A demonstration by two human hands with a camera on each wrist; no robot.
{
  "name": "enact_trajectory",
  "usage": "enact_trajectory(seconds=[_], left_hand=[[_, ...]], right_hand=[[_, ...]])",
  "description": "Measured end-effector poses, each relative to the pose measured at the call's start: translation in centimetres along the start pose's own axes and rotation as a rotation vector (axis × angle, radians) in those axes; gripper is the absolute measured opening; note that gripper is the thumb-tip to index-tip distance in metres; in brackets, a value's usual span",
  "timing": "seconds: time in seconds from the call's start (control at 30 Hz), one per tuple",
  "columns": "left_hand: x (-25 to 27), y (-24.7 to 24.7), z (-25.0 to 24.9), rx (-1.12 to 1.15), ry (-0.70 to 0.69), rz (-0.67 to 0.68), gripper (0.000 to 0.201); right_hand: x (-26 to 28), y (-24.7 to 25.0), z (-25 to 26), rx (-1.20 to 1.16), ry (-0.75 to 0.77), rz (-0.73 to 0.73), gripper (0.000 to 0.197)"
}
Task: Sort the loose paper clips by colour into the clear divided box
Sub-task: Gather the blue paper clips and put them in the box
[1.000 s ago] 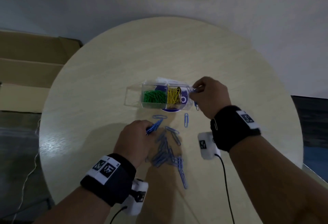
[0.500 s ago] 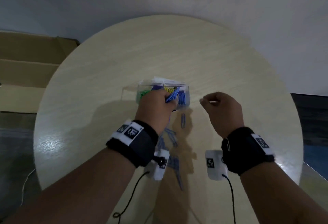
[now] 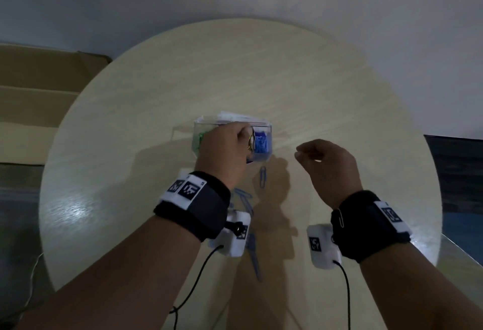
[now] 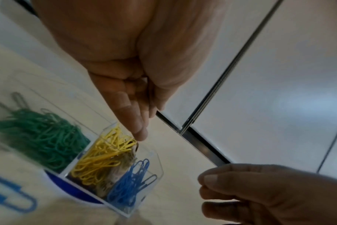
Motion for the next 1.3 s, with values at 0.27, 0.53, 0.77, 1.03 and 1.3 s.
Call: enact_trajectory(seconds=[0.27,0.53,0.77,1.03,1.3], left_hand=[[8.3,0.8,7.3,-0.383,-0.041,0.125,0.009],[11.8,-0.2,11.8,-0.401,-0.022,0.219,0.019],[12.4,2.1,12.6,-0.463,0.048,0.129,0.020],[12.7,-0.6,13.3,-0.526,-0.013,0.291,0.010],[8.7,-2.0,8.3,-0.337,-0.055,0.226,0.009]], right_hand=[[0.4,-5.0,3.6,0.186,0.323,0.089,0.019],[0.1,-8.3,3.0,0.535,0.288,0.174,0.037],[1.3,-5.5,-0.2,0.251,0.021,-0.044,0.031],[2.9,-8.8,-2.4,0.314,-0.083,0.180,0.009],[11.2,-7.3,-3.7,0.350,-0.130,0.278,0.013]])
Point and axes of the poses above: each hand's wrist, its own x-axis away from the middle knuckle, its own y-axis out of the back of the hand, z = x × y, the point moved 9 cm from there along -x, towards the middle knuckle, and after that the axes turned 15 degrees about -x, right-handed, at the moved point
